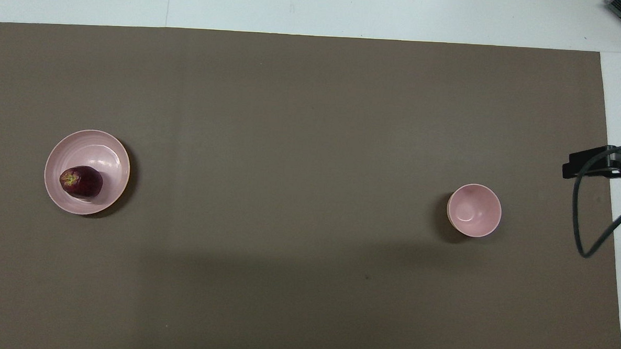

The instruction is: Move apple from plate to bowl

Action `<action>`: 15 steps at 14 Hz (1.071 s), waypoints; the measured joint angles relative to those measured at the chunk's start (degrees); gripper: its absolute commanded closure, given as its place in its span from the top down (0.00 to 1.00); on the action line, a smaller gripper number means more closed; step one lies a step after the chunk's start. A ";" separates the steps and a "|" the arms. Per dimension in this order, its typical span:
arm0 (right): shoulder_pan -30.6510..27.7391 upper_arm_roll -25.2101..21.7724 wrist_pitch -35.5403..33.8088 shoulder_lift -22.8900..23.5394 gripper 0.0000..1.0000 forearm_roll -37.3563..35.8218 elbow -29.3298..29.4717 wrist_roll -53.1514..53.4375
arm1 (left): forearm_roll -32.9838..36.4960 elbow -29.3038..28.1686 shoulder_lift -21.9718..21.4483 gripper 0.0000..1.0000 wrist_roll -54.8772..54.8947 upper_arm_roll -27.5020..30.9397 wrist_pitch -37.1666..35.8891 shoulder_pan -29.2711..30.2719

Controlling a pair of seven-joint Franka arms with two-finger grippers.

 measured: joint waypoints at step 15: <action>0.09 0.13 -0.01 0.00 1.00 0.03 0.01 0.00 | -0.23 0.43 -0.97 1.00 0.00 0.55 -0.05 -0.09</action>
